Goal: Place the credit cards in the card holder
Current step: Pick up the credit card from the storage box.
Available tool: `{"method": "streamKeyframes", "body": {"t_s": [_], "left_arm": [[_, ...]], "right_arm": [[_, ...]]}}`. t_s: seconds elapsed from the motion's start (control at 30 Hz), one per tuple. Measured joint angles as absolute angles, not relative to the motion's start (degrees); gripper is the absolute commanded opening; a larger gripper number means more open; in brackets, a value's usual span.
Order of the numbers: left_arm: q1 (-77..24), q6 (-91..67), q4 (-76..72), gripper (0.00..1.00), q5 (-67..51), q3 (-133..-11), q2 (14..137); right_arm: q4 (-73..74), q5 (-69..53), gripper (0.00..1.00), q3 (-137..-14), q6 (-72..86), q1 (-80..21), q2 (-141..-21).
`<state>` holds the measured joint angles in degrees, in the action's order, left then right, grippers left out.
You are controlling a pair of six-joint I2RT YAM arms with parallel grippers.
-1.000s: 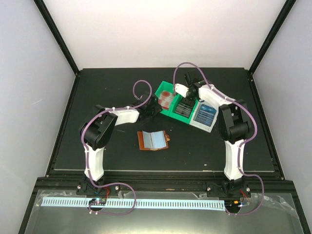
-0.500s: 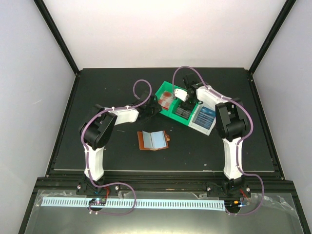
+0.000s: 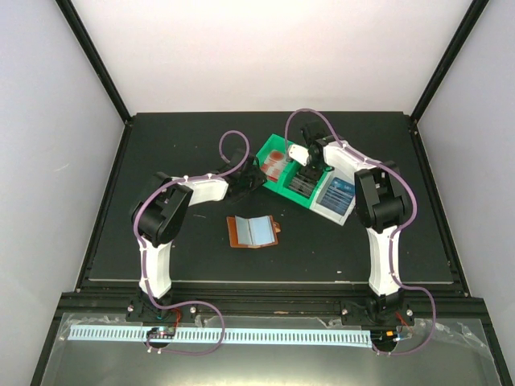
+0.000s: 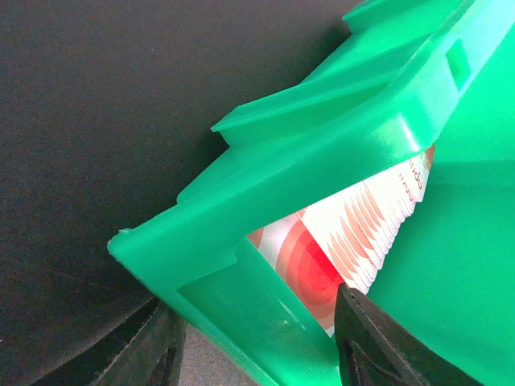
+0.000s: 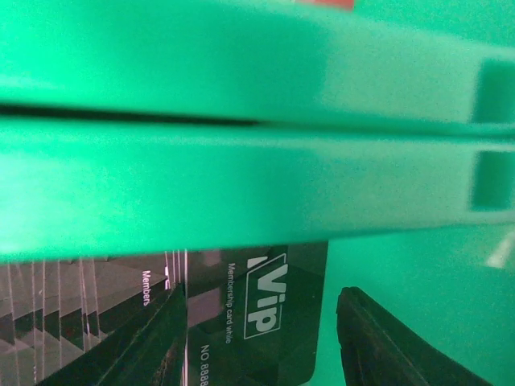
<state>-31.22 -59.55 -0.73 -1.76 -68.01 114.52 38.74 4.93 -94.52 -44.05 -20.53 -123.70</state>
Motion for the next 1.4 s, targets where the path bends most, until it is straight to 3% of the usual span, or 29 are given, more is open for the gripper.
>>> {"method": "streamKeyframes", "body": {"t_s": [0.4, 0.57, 0.67, 1.4], "left_arm": [[-31.1, -59.5, -0.8, 0.50, -2.0, -68.0, 114.5], [-31.1, -59.5, -0.8, 0.49, -2.0, -68.1, 114.6], [-31.1, -59.5, -0.9, 0.49, -2.1, -68.4, 114.9], [-30.8, -59.2, -1.6, 0.49, -2.8, -69.0, 115.5]], "right_arm": [[40.8, 4.2, 0.50, -97.0, -42.5, -20.4, -123.9], [41.7, 3.9, 0.26, -97.1, -41.7, -20.6, -123.9], [42.6, 3.8, 0.19, -97.2, -41.6, -20.8, -123.9], [43.3, 7.9, 0.15, -97.5, -41.5, -21.5, -123.4]]}}
